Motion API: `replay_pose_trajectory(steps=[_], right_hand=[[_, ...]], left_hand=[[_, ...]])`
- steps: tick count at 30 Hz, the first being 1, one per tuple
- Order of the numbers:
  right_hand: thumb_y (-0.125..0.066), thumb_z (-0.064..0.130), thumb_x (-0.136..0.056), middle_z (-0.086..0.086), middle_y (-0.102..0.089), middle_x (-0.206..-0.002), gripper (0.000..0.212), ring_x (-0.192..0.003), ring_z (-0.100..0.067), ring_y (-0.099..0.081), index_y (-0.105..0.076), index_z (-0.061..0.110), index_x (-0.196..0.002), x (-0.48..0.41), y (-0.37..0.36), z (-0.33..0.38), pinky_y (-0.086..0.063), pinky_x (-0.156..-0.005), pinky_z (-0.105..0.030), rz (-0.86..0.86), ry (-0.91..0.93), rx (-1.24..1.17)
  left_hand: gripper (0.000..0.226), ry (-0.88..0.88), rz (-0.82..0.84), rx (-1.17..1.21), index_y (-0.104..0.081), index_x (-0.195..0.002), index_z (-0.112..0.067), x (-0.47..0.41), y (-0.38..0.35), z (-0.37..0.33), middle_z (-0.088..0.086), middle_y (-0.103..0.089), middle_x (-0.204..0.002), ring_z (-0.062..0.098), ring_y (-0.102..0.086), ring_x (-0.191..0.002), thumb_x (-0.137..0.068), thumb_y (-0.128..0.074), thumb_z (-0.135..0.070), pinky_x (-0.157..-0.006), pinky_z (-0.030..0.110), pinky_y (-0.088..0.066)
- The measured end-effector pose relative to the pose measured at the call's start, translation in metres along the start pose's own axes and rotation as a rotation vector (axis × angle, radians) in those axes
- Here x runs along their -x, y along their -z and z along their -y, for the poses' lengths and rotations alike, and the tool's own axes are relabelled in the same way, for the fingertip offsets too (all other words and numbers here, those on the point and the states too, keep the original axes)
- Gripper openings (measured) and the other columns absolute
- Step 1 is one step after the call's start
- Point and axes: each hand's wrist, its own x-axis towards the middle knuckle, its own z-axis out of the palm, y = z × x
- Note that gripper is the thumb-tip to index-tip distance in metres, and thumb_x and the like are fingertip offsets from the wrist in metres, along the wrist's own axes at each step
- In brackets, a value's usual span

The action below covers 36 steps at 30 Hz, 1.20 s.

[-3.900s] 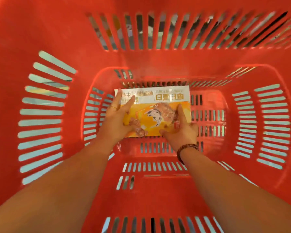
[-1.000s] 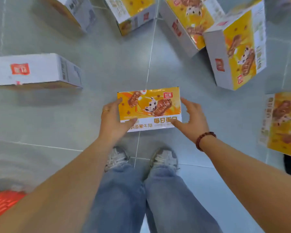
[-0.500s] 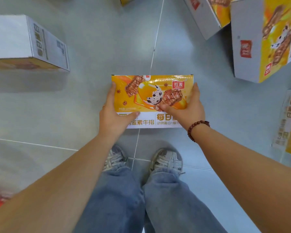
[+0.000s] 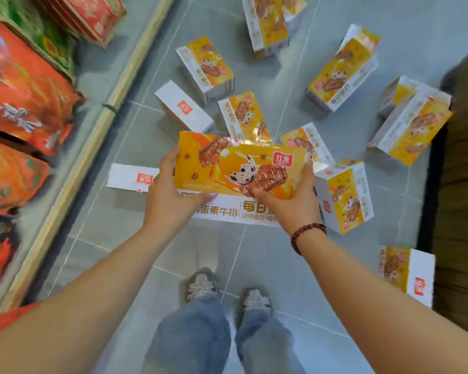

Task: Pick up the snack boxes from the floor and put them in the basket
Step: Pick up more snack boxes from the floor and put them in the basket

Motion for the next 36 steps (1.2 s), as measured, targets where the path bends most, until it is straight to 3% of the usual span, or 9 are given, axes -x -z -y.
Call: replay_pose_trajectory(steps=[3, 6, 12, 15, 20, 25, 29, 33, 36], right_hand=[[-0.084, 0.046, -0.056, 0.007, -0.045, -0.141, 0.122, -0.125, -0.016, -0.047, 0.001, 0.047, -0.144, 0.045, 0.028, 0.077, -0.042, -0.101, -0.046, 0.059, 0.141, -0.003], [-0.083, 0.046, -0.059, 0.010, -0.051, -0.131, 0.113, -0.117, -0.012, -0.053, -0.005, 0.054, -0.141, 0.094, 0.053, 0.142, -0.046, -0.097, -0.040, 0.152, 0.274, 0.019], [-0.081, 0.053, -0.057, 0.006, -0.055, -0.122, 0.114, -0.115, -0.016, -0.054, -0.005, 0.052, -0.142, 0.185, 0.071, 0.228, -0.046, -0.091, -0.032, 0.306, 0.565, 0.120], [-0.080, 0.055, -0.057, -0.002, -0.054, -0.128, 0.114, -0.116, -0.019, -0.055, -0.003, 0.056, -0.140, 0.230, 0.061, 0.255, -0.047, -0.094, -0.036, 0.417, 0.670, 0.134], [-0.081, 0.054, -0.058, 0.004, -0.056, -0.128, 0.113, -0.110, -0.018, -0.060, -0.006, 0.052, -0.142, 0.304, 0.036, 0.276, -0.048, -0.089, -0.032, 0.646, 0.840, 0.191], [-0.078, 0.062, -0.053, 0.001, -0.055, -0.130, 0.113, -0.111, -0.020, -0.060, -0.003, 0.060, -0.137, 0.383, -0.002, 0.269, -0.047, -0.094, -0.039, 0.793, 0.954, 0.238], [-0.081, 0.046, -0.063, 0.001, -0.051, -0.136, 0.109, -0.124, -0.020, -0.048, -0.009, 0.041, -0.146, 0.448, -0.038, 0.252, -0.043, -0.095, -0.035, 0.916, 1.035, 0.305], [-0.079, 0.048, -0.064, -0.004, -0.048, -0.139, 0.111, -0.128, -0.024, -0.043, -0.005, 0.040, -0.147, 0.516, -0.084, 0.230, -0.042, -0.097, -0.039, 0.996, 1.064, 0.371], [-0.079, 0.048, -0.066, 0.002, -0.039, -0.146, 0.111, -0.134, -0.020, -0.037, -0.003, 0.040, -0.147, 0.565, -0.118, 0.213, -0.039, -0.101, -0.037, 1.072, 1.059, 0.419]], left_hand=[[0.095, -0.029, -0.116, 0.013, -0.031, -0.135, -0.032, 0.043, 0.060, -0.064, -0.007, -0.054, -0.128, 0.013, -0.053, -0.112, -0.058, -0.087, -0.029, -0.095, 0.038, -0.045], [0.097, -0.066, -0.259, 0.041, -0.032, -0.136, -0.033, 0.095, 0.116, -0.116, -0.011, -0.050, -0.130, 0.012, -0.051, -0.114, -0.056, -0.088, -0.030, -0.098, 0.041, -0.043], [0.094, -0.062, -0.579, 0.048, -0.036, -0.139, -0.026, 0.202, 0.204, -0.172, -0.012, -0.047, -0.128, 0.011, -0.049, -0.114, -0.060, -0.086, -0.020, -0.091, 0.022, -0.036], [0.090, -0.014, -0.709, 0.051, -0.037, -0.134, -0.031, 0.257, 0.236, -0.177, -0.008, -0.054, -0.123, 0.014, -0.054, -0.107, -0.059, -0.086, -0.022, -0.088, 0.026, -0.040], [0.087, 0.081, -0.882, 0.038, -0.037, -0.134, -0.032, 0.351, 0.278, -0.160, -0.006, -0.059, -0.118, 0.015, -0.057, -0.104, -0.061, -0.085, -0.025, -0.086, 0.030, -0.044], [0.085, 0.161, -1.003, 0.054, -0.038, -0.132, -0.037, 0.440, 0.307, -0.123, -0.003, -0.059, -0.121, 0.019, -0.056, -0.109, -0.062, -0.084, -0.028, -0.089, 0.037, -0.046], [0.084, 0.249, -1.069, 0.079, -0.036, -0.133, -0.041, 0.508, 0.330, -0.082, -0.004, -0.052, -0.133, 0.021, -0.049, -0.121, -0.064, -0.083, -0.031, -0.096, 0.042, -0.044], [0.084, 0.312, -1.086, 0.077, -0.033, -0.136, -0.039, 0.572, 0.361, -0.033, -0.005, -0.047, -0.138, 0.021, -0.044, -0.127, -0.067, -0.081, -0.034, -0.099, 0.046, -0.042], [0.083, 0.351, -1.107, 0.078, -0.036, -0.135, -0.038, 0.614, 0.385, 0.008, -0.006, -0.049, -0.136, 0.019, -0.045, -0.125, -0.066, -0.082, -0.032, -0.100, 0.043, -0.042]])
